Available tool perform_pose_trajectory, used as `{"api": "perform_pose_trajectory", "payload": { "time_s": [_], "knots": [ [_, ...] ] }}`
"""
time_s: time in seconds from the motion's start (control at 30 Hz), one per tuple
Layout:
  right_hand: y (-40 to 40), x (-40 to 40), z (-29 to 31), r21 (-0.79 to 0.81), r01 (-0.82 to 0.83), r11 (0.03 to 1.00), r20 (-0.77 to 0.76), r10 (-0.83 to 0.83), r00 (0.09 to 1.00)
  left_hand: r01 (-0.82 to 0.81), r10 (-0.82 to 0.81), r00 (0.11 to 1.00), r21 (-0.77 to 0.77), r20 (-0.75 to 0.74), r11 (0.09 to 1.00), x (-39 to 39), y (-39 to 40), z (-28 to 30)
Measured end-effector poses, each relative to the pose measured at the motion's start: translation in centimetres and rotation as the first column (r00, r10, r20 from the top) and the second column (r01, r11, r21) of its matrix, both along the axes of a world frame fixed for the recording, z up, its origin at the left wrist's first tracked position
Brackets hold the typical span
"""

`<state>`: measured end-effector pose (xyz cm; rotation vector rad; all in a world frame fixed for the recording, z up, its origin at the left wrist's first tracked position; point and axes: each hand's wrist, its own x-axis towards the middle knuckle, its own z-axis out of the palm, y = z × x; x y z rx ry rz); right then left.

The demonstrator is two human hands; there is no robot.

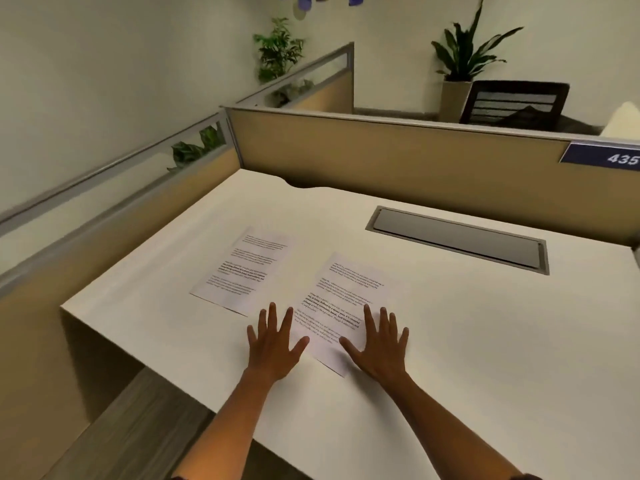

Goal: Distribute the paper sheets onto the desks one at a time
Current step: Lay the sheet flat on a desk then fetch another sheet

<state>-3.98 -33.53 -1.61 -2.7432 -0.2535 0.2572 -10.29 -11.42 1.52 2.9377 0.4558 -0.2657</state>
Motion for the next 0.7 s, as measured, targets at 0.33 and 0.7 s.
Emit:
{"api": "perform_pose_trajectory", "payload": {
  "time_s": [0.33, 0.7],
  "knots": [
    [2.2, 0.5, -1.0, 0.008, 0.174, 0.985, -0.059, -0.173, 0.983, 0.052, -0.071, 0.988, -0.137, -0.134, 0.989, 7.7, 1.2, -1.4],
    [5.7, 0.8, -0.6, 0.052, 0.359, 0.932, -0.065, -0.355, 0.932, 0.272, -0.299, 0.943, -0.178, -0.146, 0.945, 11.9, 3.6, -2.3]
  ]
}}
